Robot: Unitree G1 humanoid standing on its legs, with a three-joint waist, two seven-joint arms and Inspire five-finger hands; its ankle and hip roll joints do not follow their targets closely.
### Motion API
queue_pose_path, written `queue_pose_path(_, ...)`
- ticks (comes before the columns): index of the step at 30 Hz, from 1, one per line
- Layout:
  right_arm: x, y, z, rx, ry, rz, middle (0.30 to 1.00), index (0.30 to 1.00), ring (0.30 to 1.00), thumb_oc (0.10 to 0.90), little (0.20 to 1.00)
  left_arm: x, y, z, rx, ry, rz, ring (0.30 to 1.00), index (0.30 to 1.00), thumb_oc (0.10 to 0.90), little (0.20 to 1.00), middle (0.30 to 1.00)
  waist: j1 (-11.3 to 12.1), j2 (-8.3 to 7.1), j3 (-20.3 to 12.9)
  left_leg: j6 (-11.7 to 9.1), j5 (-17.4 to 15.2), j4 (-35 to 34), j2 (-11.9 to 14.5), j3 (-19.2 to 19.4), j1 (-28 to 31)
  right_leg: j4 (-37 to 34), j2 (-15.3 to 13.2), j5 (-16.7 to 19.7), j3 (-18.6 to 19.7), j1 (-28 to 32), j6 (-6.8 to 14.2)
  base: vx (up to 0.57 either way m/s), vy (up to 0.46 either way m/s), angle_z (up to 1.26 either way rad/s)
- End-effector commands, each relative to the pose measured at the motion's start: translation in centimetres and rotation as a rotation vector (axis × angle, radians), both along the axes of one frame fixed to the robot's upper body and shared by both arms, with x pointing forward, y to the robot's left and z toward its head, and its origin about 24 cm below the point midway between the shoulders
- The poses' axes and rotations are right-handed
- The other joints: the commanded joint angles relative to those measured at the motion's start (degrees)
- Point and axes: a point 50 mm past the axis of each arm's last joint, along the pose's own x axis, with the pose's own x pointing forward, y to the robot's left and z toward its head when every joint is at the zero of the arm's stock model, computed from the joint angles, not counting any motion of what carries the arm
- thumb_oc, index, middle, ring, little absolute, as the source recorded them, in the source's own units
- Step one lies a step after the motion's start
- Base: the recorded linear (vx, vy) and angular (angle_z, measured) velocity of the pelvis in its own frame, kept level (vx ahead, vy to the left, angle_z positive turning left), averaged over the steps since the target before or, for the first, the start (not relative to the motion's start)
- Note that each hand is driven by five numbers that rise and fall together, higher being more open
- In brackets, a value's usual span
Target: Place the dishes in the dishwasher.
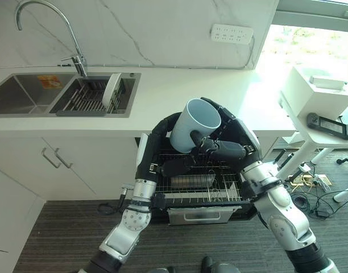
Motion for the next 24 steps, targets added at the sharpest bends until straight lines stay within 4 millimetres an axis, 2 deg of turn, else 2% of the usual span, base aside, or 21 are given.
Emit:
queue_pose_path(1, 0.1, 1.0, 5.6, 0.108, -0.285, 0.035, 0.300, 0.300, 0.300, 0.400, 0.300, -0.3, -2.4, 5.6, -0.072, -0.279, -0.130, 0.300, 0.300, 0.400, 0.300, 0.300, 1.4, -0.35, -4.1, -1.0, -6.4, 2.5, 1.4, -2.9, 0.0, -0.6, -0.6, -5.5, 0.4, 5.5, 3.5, 0.00, 0.000, 0.00)
queue_pose_path(13, 0.1, 0.6, 5.7, 0.081, -0.306, -0.017, 0.300, 0.300, 0.300, 0.400, 0.300, -0.3, -2.5, 5.4, -0.072, -0.252, -0.155, 0.300, 0.300, 0.400, 0.300, 0.300, 1.3, -0.26, -3.8, -1.0, -6.4, 2.5, 1.5, -2.8, 0.3, -0.6, -0.4, -5.4, 0.5, 5.7, 3.6, 0.00, 0.000, 0.00)
queue_pose_path(14, 0.1, 0.6, 5.7, 0.081, -0.307, -0.023, 0.300, 0.300, 0.300, 0.400, 0.300, -0.3, -2.5, 5.4, -0.072, -0.252, -0.153, 0.460, 0.460, 0.507, 0.460, 0.460, 1.3, -0.21, -3.9, -1.1, -6.4, 2.5, 1.5, -2.9, 0.3, -0.6, -0.4, -5.4, 0.6, 5.7, 3.6, 0.00, 0.000, 0.00)
queue_pose_path(15, 0.1, 0.4, 5.7, 0.079, -0.309, -0.036, 0.300, 0.300, 0.300, 0.400, 0.300, -0.3, -2.3, 5.3, -0.078, -0.243, -0.150, 0.900, 0.900, 0.800, 0.900, 0.900, 1.3, -0.11, -3.9, -1.1, -6.4, 2.5, 1.5, -2.8, 0.3, -0.6, -0.4, -5.4, 0.6, 5.7, 3.5, 0.00, 0.000, 0.00)
queue_pose_path(24, -0.2, -1.2, 5.4, 0.083, -0.331, -0.104, 0.300, 0.300, 0.300, 0.400, 0.300, 0.0, 0.4, 3.6, -0.075, -0.183, 0.002, 0.900, 0.900, 0.800, 0.900, 0.900, 1.6, 0.28, -4.0, -1.1, -6.2, 2.5, 1.5, -2.9, 0.2, -0.6, -0.3, -5.5, 0.6, 5.8, 3.3, 0.00, 0.000, 0.00)
